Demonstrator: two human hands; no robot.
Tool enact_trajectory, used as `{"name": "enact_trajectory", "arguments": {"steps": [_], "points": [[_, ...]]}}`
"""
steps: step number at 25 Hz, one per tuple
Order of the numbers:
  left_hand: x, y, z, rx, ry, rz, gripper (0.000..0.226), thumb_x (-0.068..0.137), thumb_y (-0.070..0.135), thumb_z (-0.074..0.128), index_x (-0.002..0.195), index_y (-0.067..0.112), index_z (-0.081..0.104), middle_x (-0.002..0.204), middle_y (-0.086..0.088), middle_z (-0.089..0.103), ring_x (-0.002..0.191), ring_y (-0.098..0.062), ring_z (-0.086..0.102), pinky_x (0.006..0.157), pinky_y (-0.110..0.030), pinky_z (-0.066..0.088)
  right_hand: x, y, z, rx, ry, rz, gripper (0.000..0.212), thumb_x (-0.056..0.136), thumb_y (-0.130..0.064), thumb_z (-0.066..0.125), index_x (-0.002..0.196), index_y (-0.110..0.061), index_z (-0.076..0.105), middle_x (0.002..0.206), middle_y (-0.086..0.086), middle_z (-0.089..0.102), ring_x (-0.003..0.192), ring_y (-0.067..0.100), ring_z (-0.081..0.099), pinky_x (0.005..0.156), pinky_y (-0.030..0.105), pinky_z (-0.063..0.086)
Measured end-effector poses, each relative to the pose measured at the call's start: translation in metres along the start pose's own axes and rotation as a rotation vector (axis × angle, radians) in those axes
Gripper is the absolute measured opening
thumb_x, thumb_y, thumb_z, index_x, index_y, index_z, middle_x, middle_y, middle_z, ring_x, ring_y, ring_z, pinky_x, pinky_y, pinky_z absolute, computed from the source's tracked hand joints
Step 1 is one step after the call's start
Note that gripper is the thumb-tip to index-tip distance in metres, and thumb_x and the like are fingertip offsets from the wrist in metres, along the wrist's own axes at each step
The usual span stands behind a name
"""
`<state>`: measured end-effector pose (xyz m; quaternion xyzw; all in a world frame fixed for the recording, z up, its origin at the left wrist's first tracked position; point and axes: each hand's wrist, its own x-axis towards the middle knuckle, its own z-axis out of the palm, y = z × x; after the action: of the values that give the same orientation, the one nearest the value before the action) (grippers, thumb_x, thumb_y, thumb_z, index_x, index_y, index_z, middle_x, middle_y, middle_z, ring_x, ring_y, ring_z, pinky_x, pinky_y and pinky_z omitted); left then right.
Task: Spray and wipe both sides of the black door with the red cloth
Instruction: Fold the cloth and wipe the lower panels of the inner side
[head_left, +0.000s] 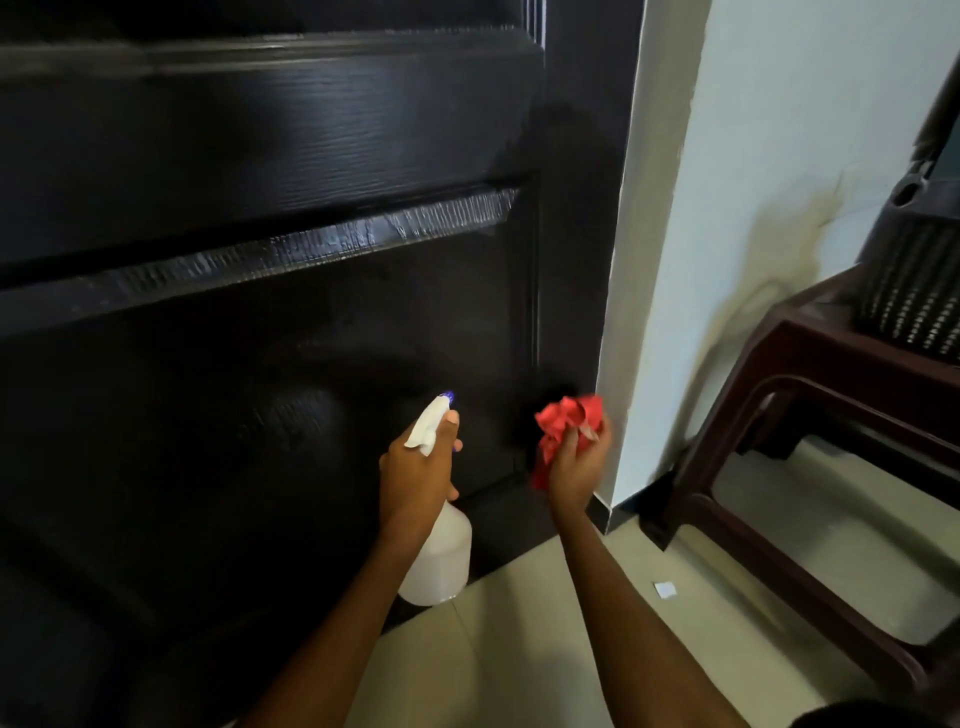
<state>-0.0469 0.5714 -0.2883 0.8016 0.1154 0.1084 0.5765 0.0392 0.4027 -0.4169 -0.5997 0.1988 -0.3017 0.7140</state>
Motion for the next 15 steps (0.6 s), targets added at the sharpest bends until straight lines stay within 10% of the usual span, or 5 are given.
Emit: {"name": "enact_trajectory", "arguments": {"steps": [4,8,11,15], "points": [[-0.004,-0.012,0.010,-0.028,0.007,0.014,0.035,0.098,0.046,0.058,0.113,0.017,0.070,0.093,0.004,0.075,0.040,-0.012,0.055,0.047,-0.018,0.049,0.031,-0.035,0.042,-0.210,-0.150,-0.301,0.059,0.107,-0.049,0.043,0.159,-0.050,0.015,0.165,-0.004,0.034,0.152,0.020,0.032,0.121,0.052,0.033],[-0.005,-0.026,0.015,-0.005,0.025,-0.028,0.033,0.099,0.045,0.057,0.111,0.017,0.071,0.090,0.002,0.073,0.042,-0.014,0.055,0.044,-0.015,0.046,0.030,0.007,0.058,-0.398,-0.146,-0.276,0.069,0.108,-0.050,0.037,0.164,-0.032,-0.002,0.173,-0.003,-0.007,0.157,0.028,-0.010,0.122,0.049,0.002],[-0.006,-0.040,0.017,0.060,0.034,-0.071,0.034,0.099,0.046,0.055,0.113,0.018,0.069,0.096,-0.001,0.073,0.049,-0.014,0.057,0.042,-0.010,0.043,0.013,0.072,0.043,-0.467,-0.141,-0.043,0.066,0.111,-0.038,0.034,0.163,-0.021,-0.003,0.172,0.007,-0.004,0.158,0.033,-0.002,0.124,0.045,0.000],[-0.011,-0.059,0.025,0.032,0.024,-0.086,0.035,0.099,0.043,0.056,0.116,0.015,0.069,0.101,-0.004,0.072,0.052,-0.017,0.058,0.053,-0.022,0.052,-0.017,0.139,0.017,-0.470,-0.288,0.261,0.066,0.111,-0.035,0.037,0.163,-0.023,-0.001,0.154,0.017,0.042,0.137,0.040,0.047,0.112,0.052,0.043]]}}
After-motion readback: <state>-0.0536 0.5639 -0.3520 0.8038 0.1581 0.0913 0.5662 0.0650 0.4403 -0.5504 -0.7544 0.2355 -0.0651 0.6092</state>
